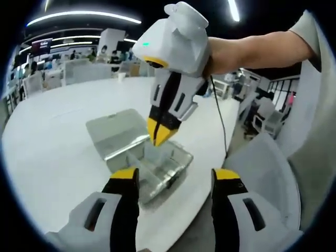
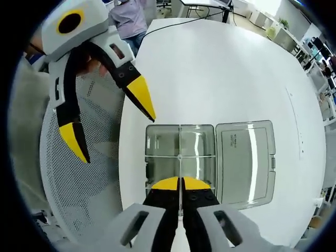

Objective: Insert the divider into the dual guide fixture by aligning both edges with the guide slots and pushing it downward to the bottom, including one-sided entry, uneven engagement, binding, and posture correction.

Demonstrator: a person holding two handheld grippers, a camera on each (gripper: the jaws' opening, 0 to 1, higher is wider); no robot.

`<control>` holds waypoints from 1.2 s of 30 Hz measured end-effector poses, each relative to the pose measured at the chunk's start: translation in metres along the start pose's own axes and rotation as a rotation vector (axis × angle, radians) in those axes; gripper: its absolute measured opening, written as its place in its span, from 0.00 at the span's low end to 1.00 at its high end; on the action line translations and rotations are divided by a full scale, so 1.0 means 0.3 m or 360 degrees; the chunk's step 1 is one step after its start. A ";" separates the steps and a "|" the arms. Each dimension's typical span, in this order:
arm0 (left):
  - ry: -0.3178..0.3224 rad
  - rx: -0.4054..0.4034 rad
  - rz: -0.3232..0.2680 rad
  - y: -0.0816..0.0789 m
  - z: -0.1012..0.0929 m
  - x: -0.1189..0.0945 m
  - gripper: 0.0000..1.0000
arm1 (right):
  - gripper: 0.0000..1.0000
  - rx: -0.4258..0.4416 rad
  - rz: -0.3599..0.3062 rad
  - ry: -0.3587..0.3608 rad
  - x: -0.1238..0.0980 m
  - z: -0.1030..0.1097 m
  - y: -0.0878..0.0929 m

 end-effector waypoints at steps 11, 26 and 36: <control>-0.0001 0.0003 0.0009 0.005 0.008 -0.003 0.53 | 0.00 0.0002 -0.0004 -0.0004 0.007 -0.002 0.007; 0.0003 0.0006 0.0012 0.003 0.004 -0.004 0.53 | 0.00 0.0025 -0.0032 0.0019 0.009 0.010 0.011; 0.0008 0.0008 0.0011 -0.004 -0.008 0.000 0.53 | 0.00 -0.0001 -0.0026 0.0024 0.011 0.007 0.018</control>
Point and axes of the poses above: the point that each gripper's makers call its tool centre point, and the gripper's own axes: x roughly forward along the fingers, z roughly to its left, y roughly out of its underside, the point moved 5 cm from there along -x, roughly backward along the fingers, and after that the axes turned 13 degrees about -z, right-handed, at the moved point
